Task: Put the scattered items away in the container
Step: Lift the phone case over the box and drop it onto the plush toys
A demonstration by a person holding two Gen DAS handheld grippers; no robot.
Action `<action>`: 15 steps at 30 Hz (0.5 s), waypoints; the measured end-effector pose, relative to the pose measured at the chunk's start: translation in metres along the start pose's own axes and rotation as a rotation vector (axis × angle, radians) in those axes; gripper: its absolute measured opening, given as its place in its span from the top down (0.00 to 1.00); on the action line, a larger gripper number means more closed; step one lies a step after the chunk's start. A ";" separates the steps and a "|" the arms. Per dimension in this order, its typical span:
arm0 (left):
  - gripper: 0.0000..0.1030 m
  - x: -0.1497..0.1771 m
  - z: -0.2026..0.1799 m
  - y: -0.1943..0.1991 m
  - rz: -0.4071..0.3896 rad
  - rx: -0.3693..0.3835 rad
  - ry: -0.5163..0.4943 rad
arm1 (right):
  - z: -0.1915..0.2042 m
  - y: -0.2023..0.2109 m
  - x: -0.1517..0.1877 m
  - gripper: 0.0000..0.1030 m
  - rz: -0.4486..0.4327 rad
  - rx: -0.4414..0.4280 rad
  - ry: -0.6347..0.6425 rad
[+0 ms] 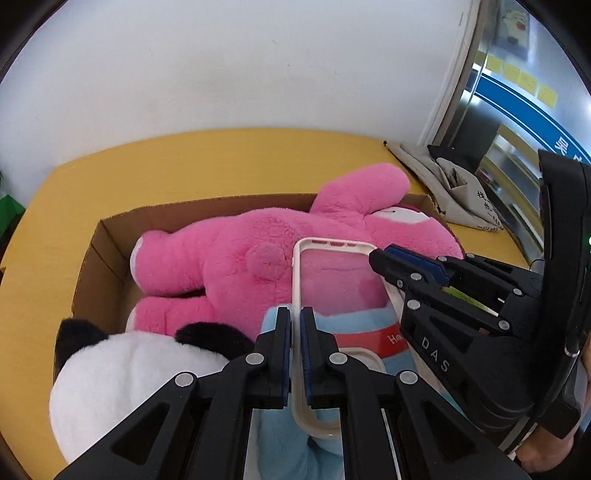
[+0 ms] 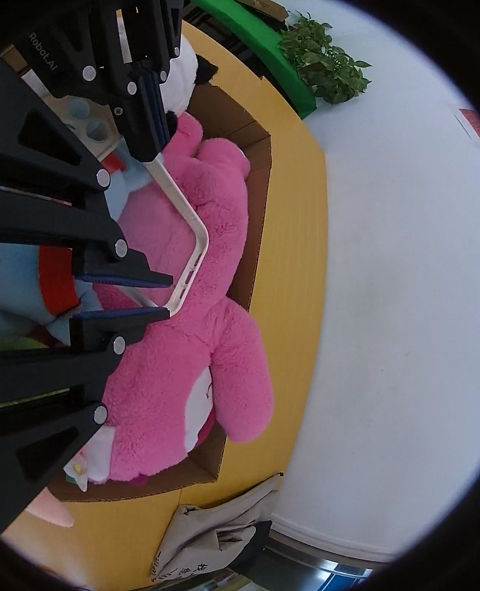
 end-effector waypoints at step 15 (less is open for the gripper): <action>0.00 0.073 0.004 0.169 -0.209 -0.089 0.074 | 0.014 0.177 0.065 0.01 -0.204 0.011 -0.011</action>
Point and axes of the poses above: each gripper's, at about its wrist camera, not at the fingertips, and y roughly against the way its jaws point, z to its left, x to its underside, the point moved 9 cm from there along -y, roughly the way its jaws point, and after that the axes turned 5 degrees about -x, right-handed, at the moved point
